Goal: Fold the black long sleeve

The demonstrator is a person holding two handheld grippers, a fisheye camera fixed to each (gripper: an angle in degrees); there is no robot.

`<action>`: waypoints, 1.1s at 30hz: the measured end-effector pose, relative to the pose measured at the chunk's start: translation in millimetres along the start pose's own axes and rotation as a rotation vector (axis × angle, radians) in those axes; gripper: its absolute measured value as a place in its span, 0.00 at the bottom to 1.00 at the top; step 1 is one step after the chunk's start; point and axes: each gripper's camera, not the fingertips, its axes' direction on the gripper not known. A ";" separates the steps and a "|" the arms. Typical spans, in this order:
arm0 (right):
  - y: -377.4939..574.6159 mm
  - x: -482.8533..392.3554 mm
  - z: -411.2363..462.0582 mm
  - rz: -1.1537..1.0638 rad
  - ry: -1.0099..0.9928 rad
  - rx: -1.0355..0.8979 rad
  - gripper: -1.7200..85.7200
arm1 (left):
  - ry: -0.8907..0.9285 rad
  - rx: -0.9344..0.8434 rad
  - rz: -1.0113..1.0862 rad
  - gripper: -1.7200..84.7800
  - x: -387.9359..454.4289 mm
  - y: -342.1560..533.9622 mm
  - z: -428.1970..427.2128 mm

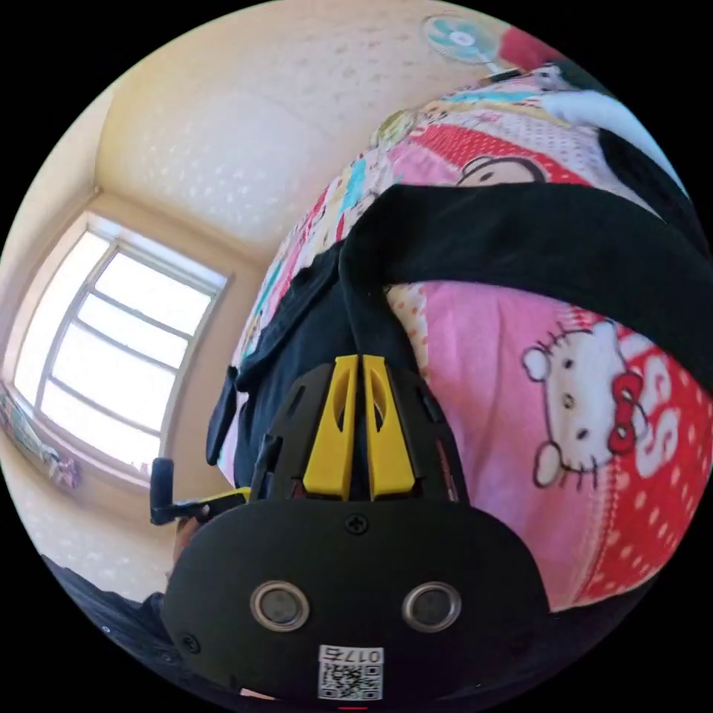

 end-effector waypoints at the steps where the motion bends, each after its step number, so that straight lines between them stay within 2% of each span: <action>1: 0.3 17.2 -37.8 0.113 -0.040 0.141 0.09 | 0.007 -0.005 -0.011 0.01 -4.5 -0.7 7.9; 3: -0.3 49.8 -80.1 0.298 -0.070 0.280 0.11 | 0.030 -0.004 -0.041 0.01 -12.9 -2.3 18.3; 7: -8.8 109.1 -130.3 0.620 -0.127 0.403 0.13 | 0.027 -0.029 -0.040 0.01 -20.5 -10.4 32.7; 9: -13.7 112.8 -141.1 0.648 -0.122 0.480 0.13 | 0.026 -0.047 -0.032 0.01 -23.7 -14.4 37.4; 17: -77.0 104.7 -117.2 0.704 -0.014 0.440 0.06 | 0.082 -0.064 -0.025 0.01 -46.7 -18.8 51.1; 25: -77.5 -0.6 -129.7 0.348 -0.039 0.532 0.04 | 0.079 -0.044 0.007 0.01 -57.0 -15.3 58.3; 30: -19.1 69.0 -111.0 0.649 -0.034 0.435 0.04 | 0.104 -0.050 0.015 0.01 -67.1 -17.6 64.1; 33: -6.2 48.7 -97.9 0.628 -0.074 0.489 0.04 | 0.104 -0.048 0.028 0.01 -69.4 -17.5 66.3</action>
